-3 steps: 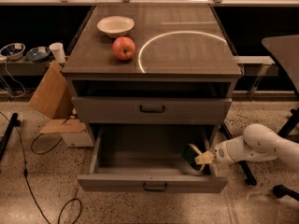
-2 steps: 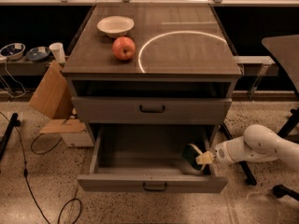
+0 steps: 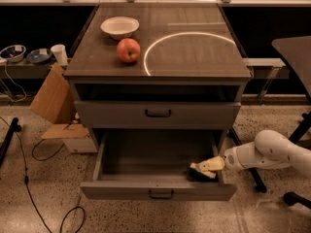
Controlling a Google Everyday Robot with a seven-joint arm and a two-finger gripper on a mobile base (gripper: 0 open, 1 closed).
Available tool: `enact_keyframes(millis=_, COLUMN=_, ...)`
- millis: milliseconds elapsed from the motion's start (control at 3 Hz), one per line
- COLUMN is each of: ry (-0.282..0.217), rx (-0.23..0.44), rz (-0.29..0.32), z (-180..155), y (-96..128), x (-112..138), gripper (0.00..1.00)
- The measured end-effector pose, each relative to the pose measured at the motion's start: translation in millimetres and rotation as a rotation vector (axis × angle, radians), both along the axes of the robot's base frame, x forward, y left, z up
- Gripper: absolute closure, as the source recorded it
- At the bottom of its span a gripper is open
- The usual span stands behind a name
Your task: Place sponge into middle drawer
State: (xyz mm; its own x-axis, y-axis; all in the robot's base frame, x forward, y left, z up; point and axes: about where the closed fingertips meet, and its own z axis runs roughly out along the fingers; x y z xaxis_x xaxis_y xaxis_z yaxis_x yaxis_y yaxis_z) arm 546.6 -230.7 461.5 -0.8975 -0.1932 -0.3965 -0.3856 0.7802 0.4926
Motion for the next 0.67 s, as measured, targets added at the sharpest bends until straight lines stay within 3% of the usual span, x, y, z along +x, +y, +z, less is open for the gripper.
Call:
enact_keyframes(millis=333, ry=-0.020, rx=0.002, rz=-0.005, z=3.8, y=-1.6, x=0.4, gripper=0.00)
enact_keyframes(millis=667, ry=-0.071, rx=0.018, rz=-0.022, z=16.2, y=-8.8, x=0.8, gripper=0.00)
